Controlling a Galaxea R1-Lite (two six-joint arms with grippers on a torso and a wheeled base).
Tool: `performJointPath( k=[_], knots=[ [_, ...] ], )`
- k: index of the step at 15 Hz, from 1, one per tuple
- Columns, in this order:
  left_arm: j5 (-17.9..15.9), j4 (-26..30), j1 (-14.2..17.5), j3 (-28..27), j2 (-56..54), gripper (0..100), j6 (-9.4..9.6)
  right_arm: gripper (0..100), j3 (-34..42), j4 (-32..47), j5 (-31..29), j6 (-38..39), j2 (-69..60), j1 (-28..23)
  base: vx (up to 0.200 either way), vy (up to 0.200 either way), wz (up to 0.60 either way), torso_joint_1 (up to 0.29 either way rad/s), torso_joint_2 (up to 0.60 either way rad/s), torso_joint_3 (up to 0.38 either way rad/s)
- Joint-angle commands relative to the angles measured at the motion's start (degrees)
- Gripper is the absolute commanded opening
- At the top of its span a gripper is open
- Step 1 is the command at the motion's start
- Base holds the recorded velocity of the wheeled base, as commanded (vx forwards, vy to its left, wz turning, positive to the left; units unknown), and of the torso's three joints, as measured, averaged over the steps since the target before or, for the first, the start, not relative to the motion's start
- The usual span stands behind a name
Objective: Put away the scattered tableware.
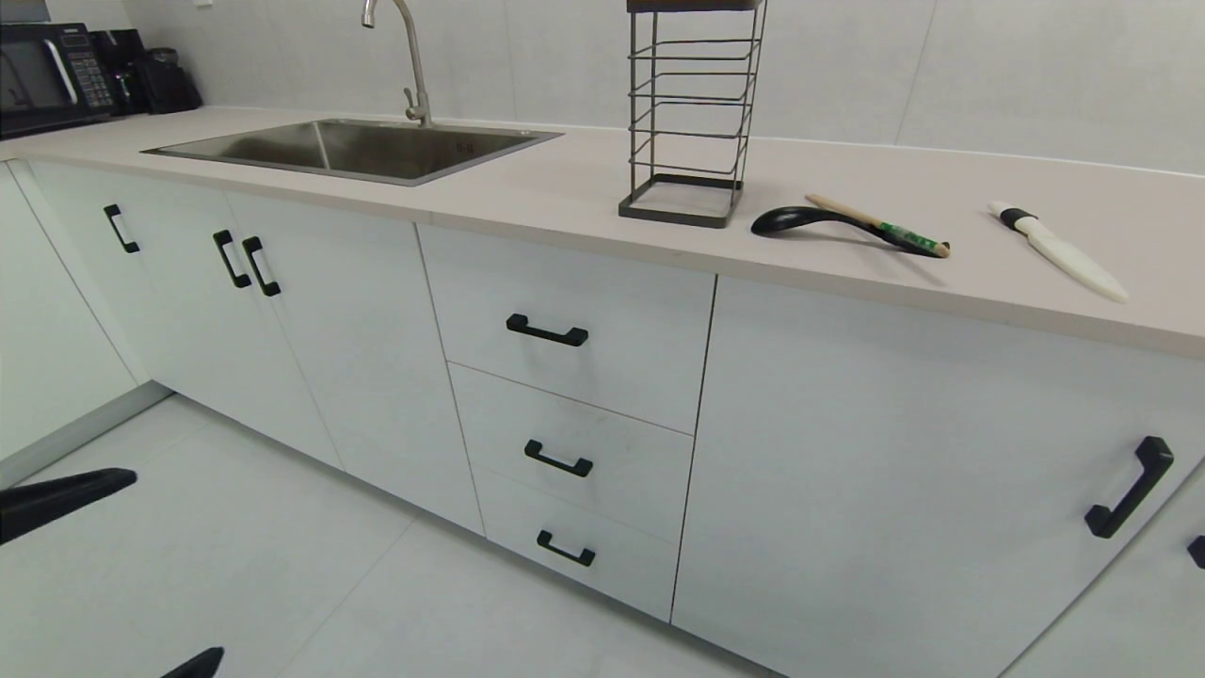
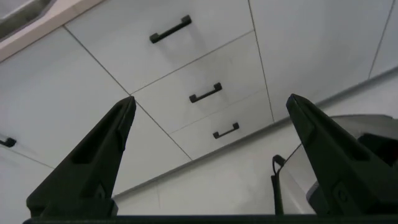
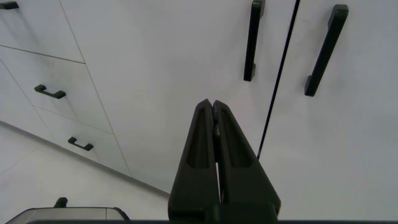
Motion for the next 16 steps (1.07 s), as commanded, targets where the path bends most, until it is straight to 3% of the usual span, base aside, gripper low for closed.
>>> performJointPath(
  k=[1, 2, 4, 5, 6, 8, 13, 16],
  knots=[
    [-0.1, -0.5, -2.7, -0.2, 7.9, 100, 3.65, 0, 0.0, 0.0, 0.0, 0.0, 0.1, 0.0, 0.0, 0.0, 0.0, 0.0, 0.0, 0.0],
    [0.0, -0.7, -3.2, -0.2, 10.1, 100, 5.85, 0, 0.0, 0.0, 0.0, 0.0, 0.1, 0.0, 0.0, 0.0, 0.0, 0.0, 0.0, 0.0],
    [-0.5, -2.1, -4.2, -0.3, 16.5, 100, 19.74, 0, 0.0, 0.0, 0.0, 0.0, 0.1, 0.0, 0.0, 0.0, 0.0, 0.0, 0.0, 0.0],
    [-1.1, -2.4, -5.2, -0.5, 17.8, 100, 23.43, 0, 0.0, 0.0, 0.0, 0.0, 0.1, 0.0, 0.0, 0.0, 0.0, 0.0, 0.0, 0.0],
    [-2.7, -2.6, -6.0, -0.6, 21.0, 100, 28.35, 0, 0.0, 0.0, 0.0, 0.0, 0.1, 0.0, 0.0, 0.0, 0.0, 0.0, 0.0, 0.0],
    [-2.9, -2.6, -5.4, 1.1, 24.4, 100, 29.84, 0, 0.0, 0.0, 0.0, 0.0, 0.1, 0.0, 0.0, 0.0, 0.0, 0.0, 0.0, 0.0],
    [-2.7, -3.1, -4.3, 2.7, 36.0, 100, 29.93, 0, 0.0, 0.0, 0.0, 0.0, 0.1, 0.0, 0.0, 0.0, 0.0, 0.0, 0.0, 0.0],
    [-1.6, -7.3, -4.2, 1.2, 43.1, 100, 30.2, 0, 0.0, 0.0, 0.0, 0.0, 0.1, 0.0, 0.0, 0.0, 0.0, 0.0, 0.0, 0.0]
  ],
)
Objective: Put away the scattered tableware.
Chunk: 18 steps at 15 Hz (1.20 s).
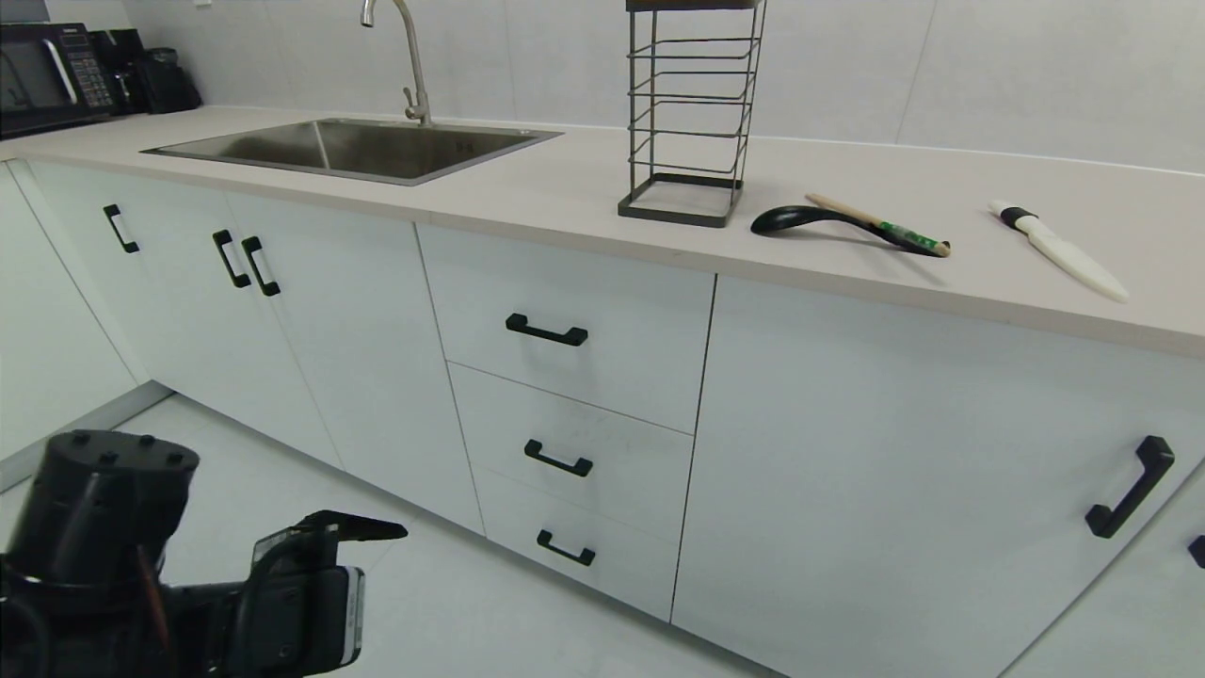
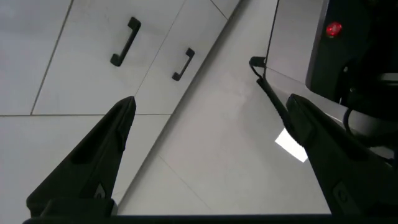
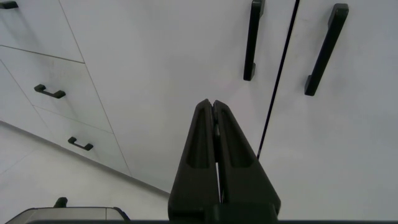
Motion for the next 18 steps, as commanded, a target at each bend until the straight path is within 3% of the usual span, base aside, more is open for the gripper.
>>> performJointPath(
  k=[1, 2, 3, 4, 5, 8, 12, 18],
  knots=[
    [1.1, -1.9, 0.2, -0.9, 8.8, 100, 1.67, 0, 0.0, 0.0, 0.0, 0.0, 0.1, 0.0, 0.0, 0.0, 0.0, 0.0, 0.0, 0.0],
    [1.2, -2.1, -0.2, -2.3, 12.0, 100, 6.15, 0, 0.0, 0.0, 0.0, 0.0, 0.1, 0.0, 0.0, 0.0, 0.0, 0.0, 0.0, 0.0],
    [0.9, -1.7, -0.5, -5.5, 16.0, 100, 13.53, 0, 0.0, 0.0, 0.0, 0.0, 0.1, 0.0, 0.0, 0.0, 0.0, 0.0, 0.0, 0.0],
    [0.9, -1.3, -0.7, -8.3, 19.0, 100, 19.77, 0, 0.0, 0.0, 0.0, 0.0, 0.1, 0.0, 0.0, 0.0, 0.0, 0.0, 0.0, 0.0],
    [0.9, -1.1, -0.6, -9.2, 20.6, 100, 22.41, 0, 0.0, 0.0, 0.0, 0.0, 0.1, 0.0, 0.0, 0.0, 0.0, 0.0, 0.0, 0.0],
    [1.1, -3.3, 1.4, -10.8, 27.7, 100, 23.64, 0, 0.0, 0.0, 0.0, 0.0, 0.1, 0.0, 0.0, 0.0, 0.0, 0.0, 0.0, 0.0],
    [1.0, -12.9, 2.7, -15.4, 39.2, 100, 23.38, 0, 0.0, 0.0, 0.0, 0.0, 0.1, 0.0, 0.0, 0.0, 0.0, 0.0, 0.0, 0.0],
    [0.9, -15.7, 4.9, -24.0, 48.0, 100, 24.17, 0, 0.0, 0.0, 0.0, 0.0, 0.1, 0.0, 0.0, 0.0, 0.0, 0.0, 0.0, 0.0]
  ],
)
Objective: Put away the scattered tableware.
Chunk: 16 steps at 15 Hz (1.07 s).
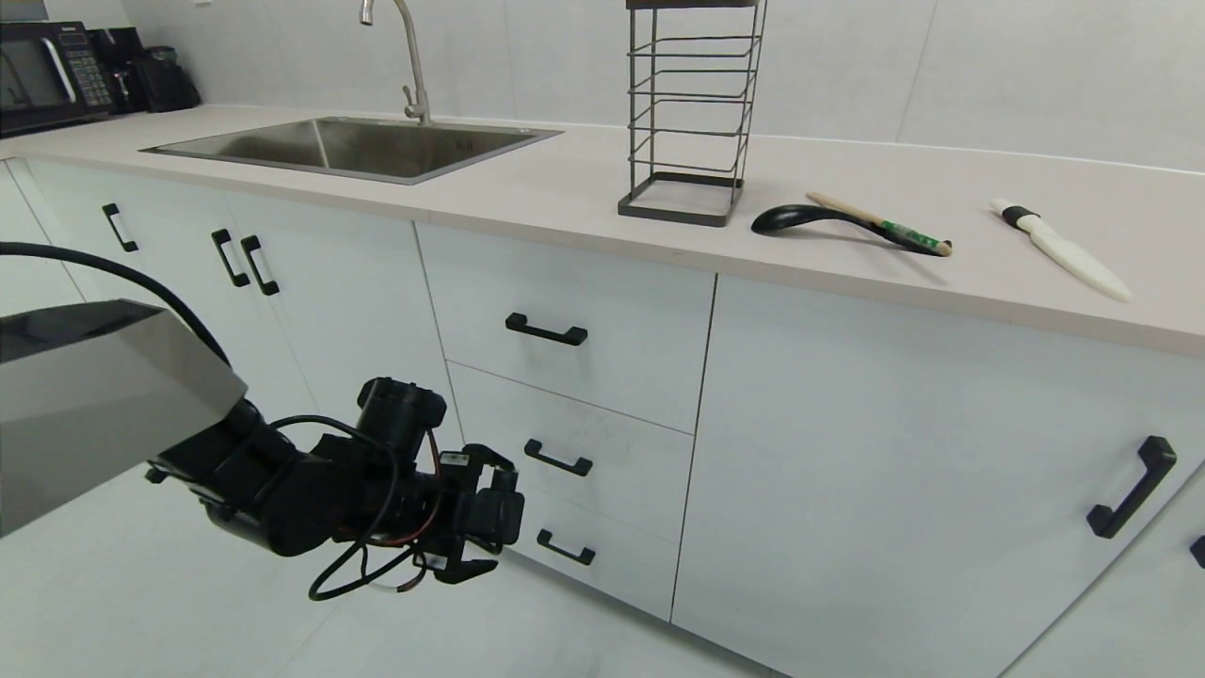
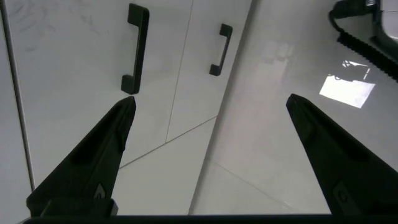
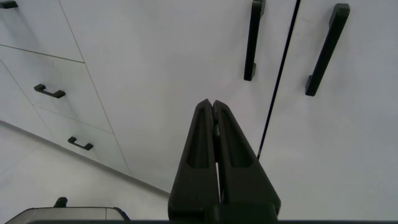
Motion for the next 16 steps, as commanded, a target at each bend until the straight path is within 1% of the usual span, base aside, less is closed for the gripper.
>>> performJointPath(
  k=[1, 5, 6, 7, 8, 9, 16],
  knots=[
    [-0.1, -0.3, 0.0, -3.9, 5.3, 100, 0.28, 0, 0.0, 0.0, 0.0, 0.0, 0.1, 0.0, 0.0, 0.0, 0.0, 0.0, 0.0, 0.0],
    [-0.1, -0.4, -0.1, -8.6, 9.2, 100, 0.28, 0, 0.0, 0.0, 0.0, 0.0, 0.1, 0.0, 0.0, 0.0, 0.0, 0.0, 0.0, 0.0],
    [-0.1, -0.5, -0.4, -11.3, 10.8, 100, 0.45, 0, 0.0, 0.0, 0.0, 0.0, 0.1, 0.0, 0.0, 0.0, 0.0, 0.0, 0.0, 0.0],
    [-0.4, -0.6, -0.4, -14.5, 12.3, 100, 1.77, 0, 0.0, 0.0, 0.0, 0.0, 0.1, 0.0, 0.0, 0.0, 0.0, 0.0, 0.0, 0.0],
    [-1.3, 0.1, -0.3, -17.0, 13.8, 100, 3.7, 0, 0.0, 0.0, 0.0, 0.0, 0.1, 0.0, 0.0, 0.0, 0.0, 0.0, 0.0, 0.0],
    [-1.8, 0.2, -0.3, -17.6, 15.2, 100, 4.14, 0, 0.0, 0.0, 0.0, 0.0, 0.1, 0.0, 0.0, 0.0, 0.0, 0.0, 0.0, 0.0],
    [-1.8, 0.1, -0.3, -23.2, 20.6, 100, 4.49, 0, 0.0, 0.0, 0.0, 0.0, 0.1, 0.0, 0.0, 0.0, 0.0, 0.0, 0.0, 0.0]
  ],
)
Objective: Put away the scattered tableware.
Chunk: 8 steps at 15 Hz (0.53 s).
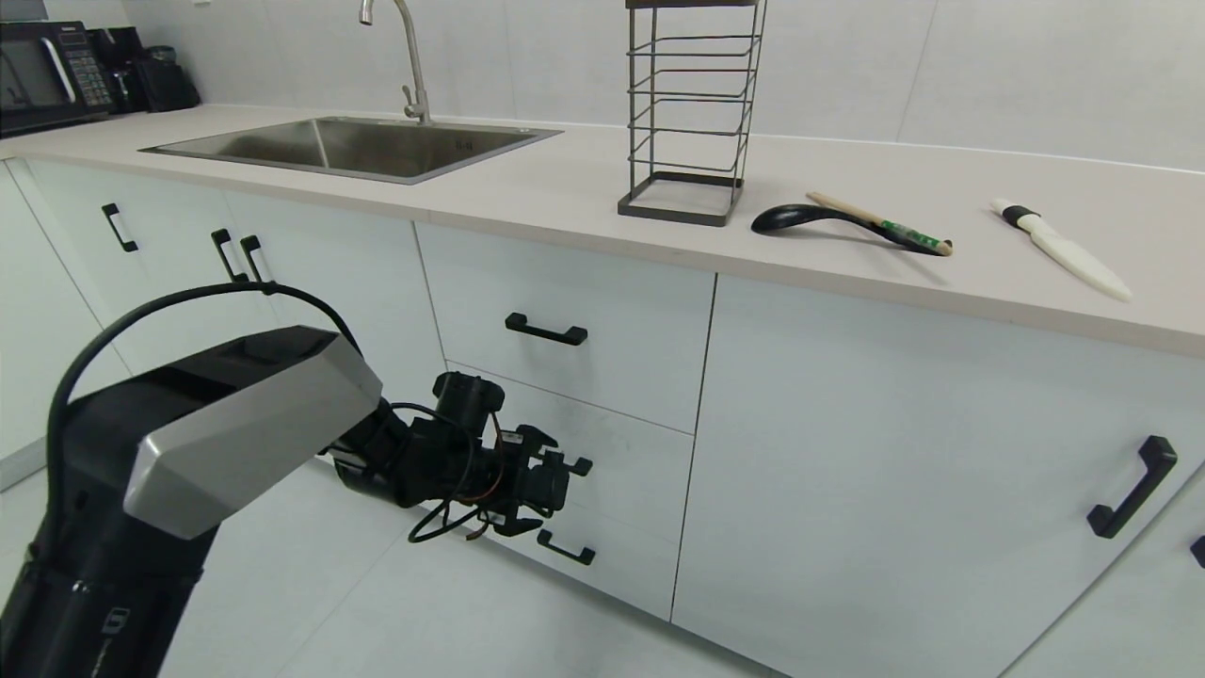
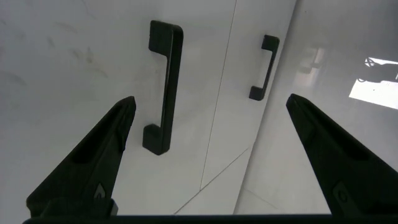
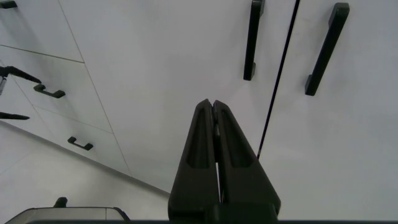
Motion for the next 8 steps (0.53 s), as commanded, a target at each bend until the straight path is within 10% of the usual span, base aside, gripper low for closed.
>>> performJointPath(
  k=[1, 8],
  knots=[
    [0.1, 0.0, 0.1, -1.6, 1.9, 100, 0.03, 0, 0.0, 0.0, 0.0, 0.0, 0.1, 0.0, 0.0, 0.0, 0.0, 0.0, 0.0, 0.0],
    [0.1, 0.3, -0.4, -6.0, 7.1, 100, -0.06, 0, 0.0, 0.0, 0.0, 0.0, 0.1, 0.0, 0.0, 0.0, 0.0, 0.0, 0.0, 0.0]
  ],
)
